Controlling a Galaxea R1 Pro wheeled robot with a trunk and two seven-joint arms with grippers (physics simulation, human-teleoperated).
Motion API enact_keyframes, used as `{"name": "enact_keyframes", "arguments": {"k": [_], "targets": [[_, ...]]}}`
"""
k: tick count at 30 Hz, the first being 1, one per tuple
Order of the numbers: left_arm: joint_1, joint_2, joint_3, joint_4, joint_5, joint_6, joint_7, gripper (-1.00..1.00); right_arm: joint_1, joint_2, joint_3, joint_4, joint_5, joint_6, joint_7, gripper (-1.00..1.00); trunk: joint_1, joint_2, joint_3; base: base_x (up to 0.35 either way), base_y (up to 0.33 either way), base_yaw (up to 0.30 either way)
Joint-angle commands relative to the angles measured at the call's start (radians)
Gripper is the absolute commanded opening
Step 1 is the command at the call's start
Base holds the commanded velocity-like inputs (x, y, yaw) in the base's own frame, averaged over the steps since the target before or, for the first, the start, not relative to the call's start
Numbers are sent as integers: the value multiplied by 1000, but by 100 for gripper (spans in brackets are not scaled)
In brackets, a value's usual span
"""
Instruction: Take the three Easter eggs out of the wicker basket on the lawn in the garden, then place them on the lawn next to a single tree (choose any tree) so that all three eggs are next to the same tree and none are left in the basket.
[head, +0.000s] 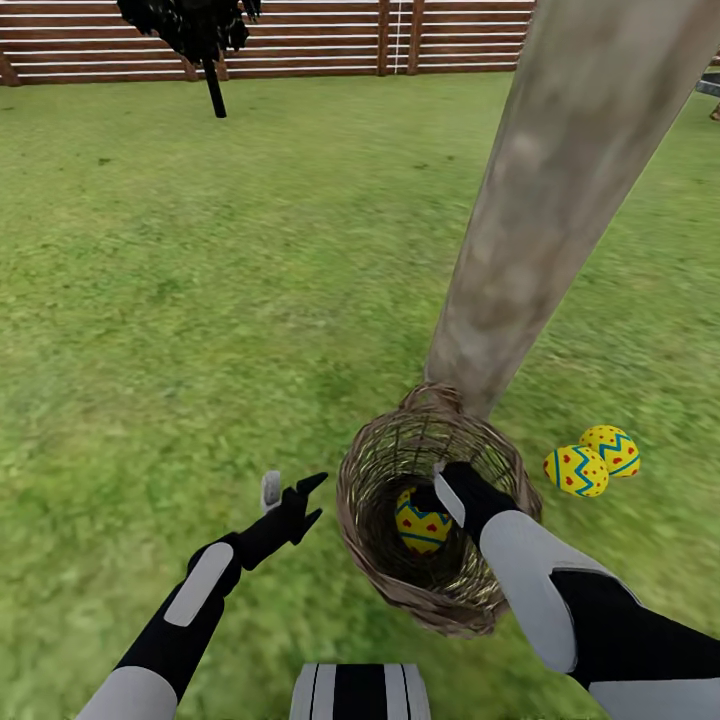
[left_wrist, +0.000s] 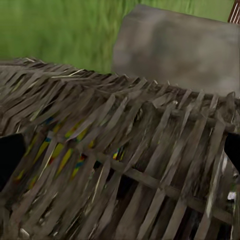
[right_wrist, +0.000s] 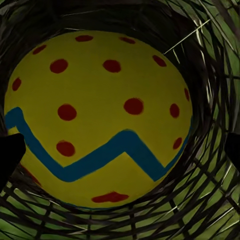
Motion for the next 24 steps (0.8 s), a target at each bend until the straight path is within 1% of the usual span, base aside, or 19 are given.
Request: {"name": "enact_keyframes", "arguments": {"k": [1, 4, 8, 13, 14, 15, 17, 21, 23, 24], "targets": [[0, 0, 1, 0, 4, 4, -1, 100, 0, 1, -2, -2, 2, 4, -3, 100, 0, -1, -5, 0, 0, 0], [0, 0, 1, 0, 4, 4, -1, 100, 0, 1, 14, -2, 2, 5, -2, 100, 2, -1, -16, 0, 0, 0], [0, 0, 1, 0, 4, 4, -1, 100, 0, 1, 15, -2, 2, 7, 4, 100, 3, -2, -32, 0, 0, 0], [0, 0, 0, 0, 4, 4, -1, 100, 0, 0, 15, -2, 1, 7, 65, 100, 6, -3, -51, 0, 0, 0], [1, 6, 6, 6, 10, 4, -4, 100, 0, 5, 15, -1, -13, 11, 69, 100, 5, -3, -51, 0, 0, 0], [1, 0, 12, 0, 5, 1, -3, 100, 0, 3, 15, 0, -8, 6, 69, 100, 5, -3, -51, 0, 0, 0], [1, -1, 6, -5, 4, 2, -3, 100, -1, 1, 15, 0, -16, 6, 66, 100, 5, -3, -51, 0, 0, 0], [1, 9, 24, -7, 4, 8, -3, 100, -2, 1, 15, -9, -19, 10, 57, 100, 5, -3, -51, 0, 0, 0], [1, 10, 25, -7, 5, 10, -3, 100, -2, 1, 15, -9, -19, 11, 57, 100, 6, -4, -58, 0, 0, 0], [1, 11, 25, -7, 5, 10, -3, 100, -2, 1, 15, -15, -21, 12, 57, 100, 6, -4, -58, 0, 0, 0]]}}
